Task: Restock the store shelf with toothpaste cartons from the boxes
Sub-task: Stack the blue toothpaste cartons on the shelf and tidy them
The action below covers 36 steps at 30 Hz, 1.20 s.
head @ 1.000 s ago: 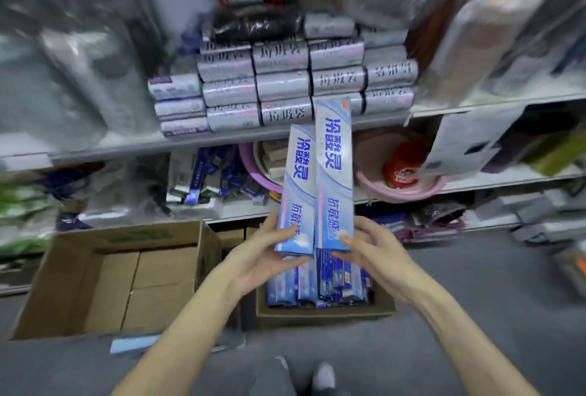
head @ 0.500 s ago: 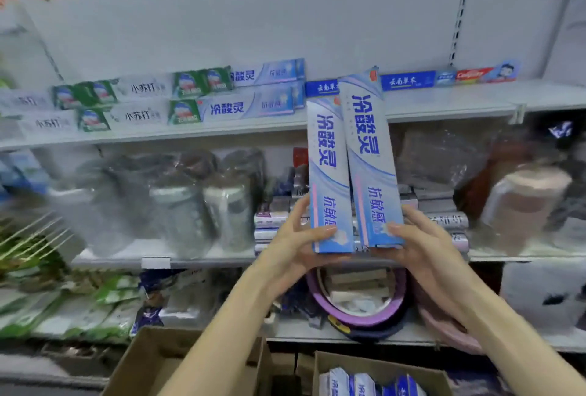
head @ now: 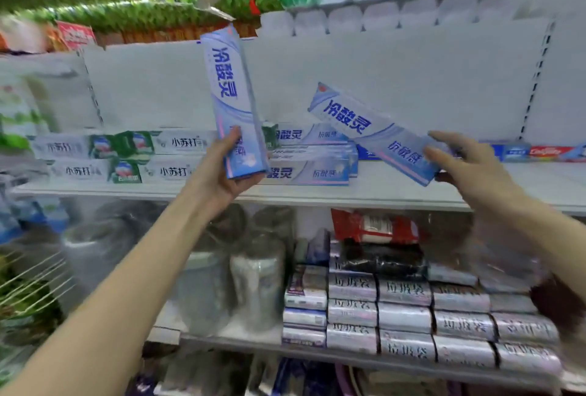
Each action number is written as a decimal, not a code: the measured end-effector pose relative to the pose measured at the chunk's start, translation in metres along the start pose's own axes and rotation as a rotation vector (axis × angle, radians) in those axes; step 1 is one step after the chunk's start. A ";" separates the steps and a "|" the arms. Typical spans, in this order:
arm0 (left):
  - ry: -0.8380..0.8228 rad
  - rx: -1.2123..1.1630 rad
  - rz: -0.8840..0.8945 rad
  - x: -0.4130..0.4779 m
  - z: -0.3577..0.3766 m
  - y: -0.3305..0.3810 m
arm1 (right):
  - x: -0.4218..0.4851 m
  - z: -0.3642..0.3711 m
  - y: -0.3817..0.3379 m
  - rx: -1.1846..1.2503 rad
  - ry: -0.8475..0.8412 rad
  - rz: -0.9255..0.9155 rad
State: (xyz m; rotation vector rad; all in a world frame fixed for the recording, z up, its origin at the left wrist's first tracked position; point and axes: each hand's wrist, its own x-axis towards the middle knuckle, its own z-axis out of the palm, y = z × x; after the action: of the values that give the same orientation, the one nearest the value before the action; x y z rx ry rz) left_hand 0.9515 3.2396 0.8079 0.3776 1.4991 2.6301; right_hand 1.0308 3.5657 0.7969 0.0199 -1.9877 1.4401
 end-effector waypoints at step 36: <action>-0.115 -0.009 0.018 0.093 0.044 -0.024 | 0.081 0.149 -0.020 0.112 -0.421 0.131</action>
State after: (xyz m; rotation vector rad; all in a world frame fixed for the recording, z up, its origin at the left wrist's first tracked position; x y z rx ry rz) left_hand 0.8718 3.3074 0.8242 0.5344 1.4543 2.5786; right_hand 0.9004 3.4608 0.8317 0.2665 -2.2706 1.7434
